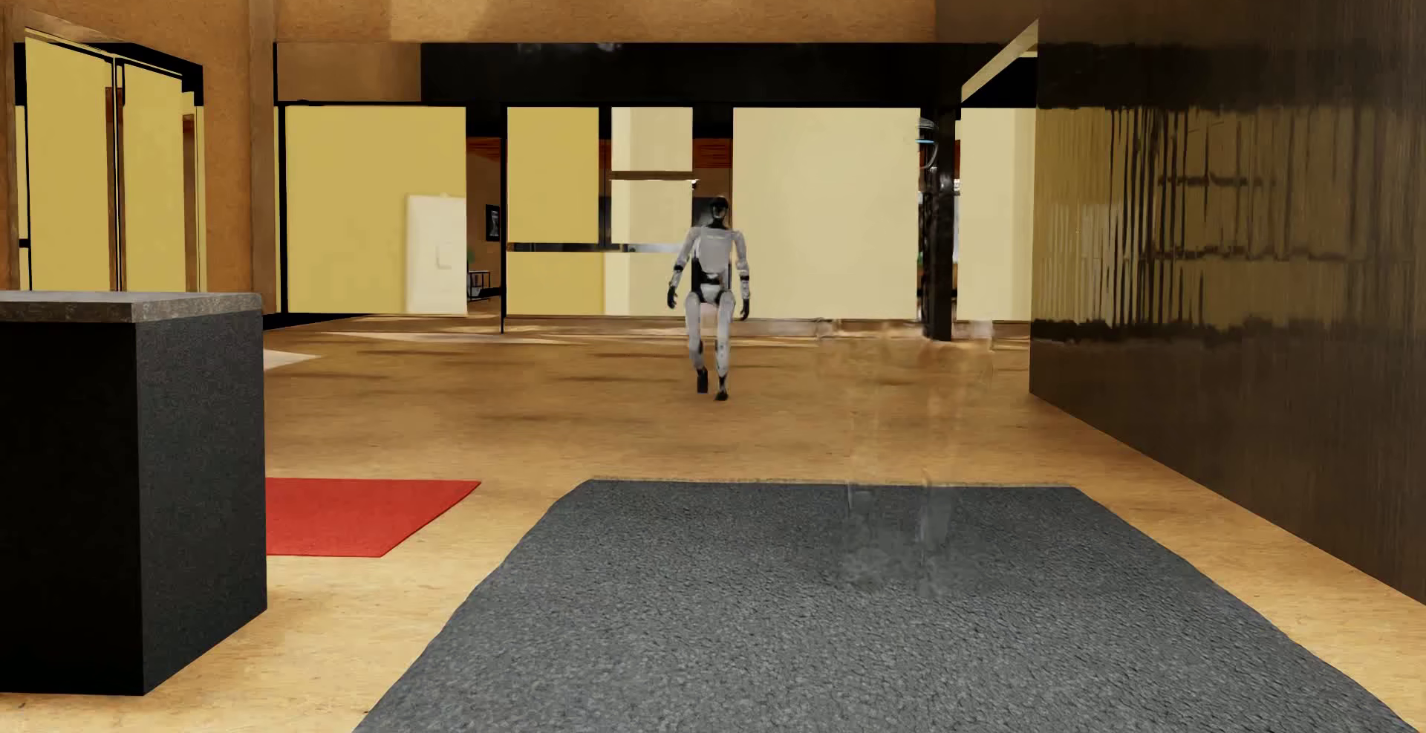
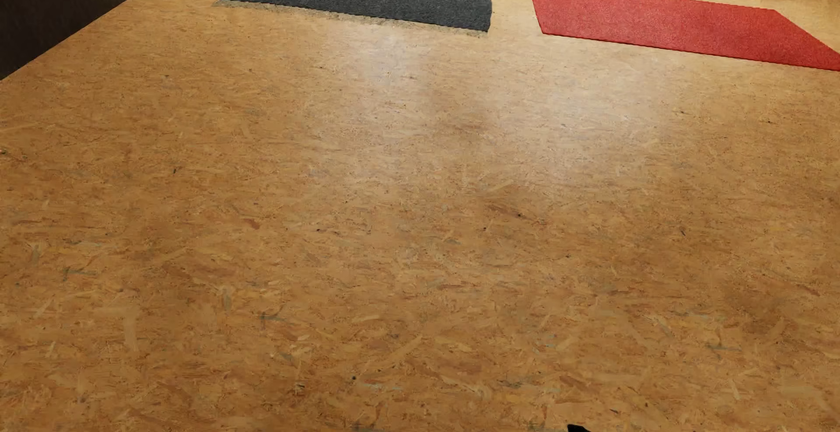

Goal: Go forward

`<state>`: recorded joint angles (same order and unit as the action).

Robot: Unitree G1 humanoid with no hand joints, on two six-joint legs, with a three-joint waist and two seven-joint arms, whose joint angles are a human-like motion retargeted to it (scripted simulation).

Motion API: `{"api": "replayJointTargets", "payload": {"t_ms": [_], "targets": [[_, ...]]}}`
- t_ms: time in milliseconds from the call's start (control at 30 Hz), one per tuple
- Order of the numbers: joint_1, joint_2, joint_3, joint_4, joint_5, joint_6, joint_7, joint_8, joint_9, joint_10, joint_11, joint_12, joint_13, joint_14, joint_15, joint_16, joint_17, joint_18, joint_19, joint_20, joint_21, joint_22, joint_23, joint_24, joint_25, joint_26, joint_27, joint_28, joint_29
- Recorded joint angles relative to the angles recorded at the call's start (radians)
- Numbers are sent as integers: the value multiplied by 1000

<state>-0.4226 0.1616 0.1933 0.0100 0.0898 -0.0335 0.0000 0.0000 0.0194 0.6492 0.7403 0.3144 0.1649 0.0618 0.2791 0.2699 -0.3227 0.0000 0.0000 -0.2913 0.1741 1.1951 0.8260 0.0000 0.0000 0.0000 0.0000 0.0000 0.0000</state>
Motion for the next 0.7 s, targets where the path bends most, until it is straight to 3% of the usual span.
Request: {"api": "replayJointTargets", "payload": {"t_ms": [33,67,133,200,300,333,400,433,467,500,533,567,600,667,700], "targets": [[32,-113,-20,-18,14,10,0,0,-3,4,175,-12,15,-43,105,1,6,0,0,4,34,-10,16,0,0,0,0,0,0],[81,-214,-56,-37,20,20,0,0,5,0,335,-26,26,-81,109,3,2,0,0,-5,76,-31,33,0,0,0,0,0,0],[230,-380,-139,-53,14,41,0,0,20,-50,502,-60,65,-122,-1,14,10,0,0,-11,121,-87,57,0,0,0,0,0,0],[361,-517,-239,-35,10,68,0,0,32,-92,409,-112,106,-159,39,31,14,0,0,-3,163,-148,76,0,0,0,0,0,0],[529,-605,-344,-4,1,89,0,0,36,-145,-47,-181,158,-229,236,63,12,0,0,30,213,-265,77,0,0,0,0,0,0],[586,-610,-361,-10,-4,86,0,0,34,-155,-191,-196,173,-274,191,72,12,0,0,43,229,-299,82,0,0,0,0,0,0],[646,-575,-405,8,10,93,0,0,27,-136,-419,-233,184,-302,-312,82,21,0,0,74,258,-332,113,0,0,0,0,0,0],[671,-588,-416,20,21,96,0,0,27,-115,-303,-242,191,-278,-369,84,26,0,0,81,271,-339,133,0,0,0,0,0,0],[675,-616,-411,30,48,102,0,0,22,-61,-292,-243,194,-211,-174,84,31,0,0,89,285,-334,150,0,0,0,0,0,0],[670,-629,-403,44,75,115,0,0,14,1,-255,-230,200,-77,-39,76,37,0,0,95,288,-320,174,0,0,0,0,0,0],[637,-614,-378,63,101,125,0,0,8,135,-204,-203,204,126,10,65,38,0,0,96,288,-291,194,0,0,0,0,0,0],[542,-576,-371,88,120,141,0,0,2,303,-182,-184,200,290,-27,57,31,0,0,75,275,-269,191,0,0,0,0,0,0],[427,-542,-343,104,147,151,0,0,2,474,-169,-178,189,303,-66,54,25,0,0,35,269,-244,185,0,0,0,0,0,0],[256,-380,-282,94,157,139,0,0,21,697,-199,-158,166,-48,-178,46,15,0,0,-11,222,-204,142,0,0,0,0,0,0],[175,-297,-239,87,153,131,0,0,27,722,-221,-146,144,-111,-242,42,7,0,0,-26,208,-177,131,0,0,0,0,0,0]]}}
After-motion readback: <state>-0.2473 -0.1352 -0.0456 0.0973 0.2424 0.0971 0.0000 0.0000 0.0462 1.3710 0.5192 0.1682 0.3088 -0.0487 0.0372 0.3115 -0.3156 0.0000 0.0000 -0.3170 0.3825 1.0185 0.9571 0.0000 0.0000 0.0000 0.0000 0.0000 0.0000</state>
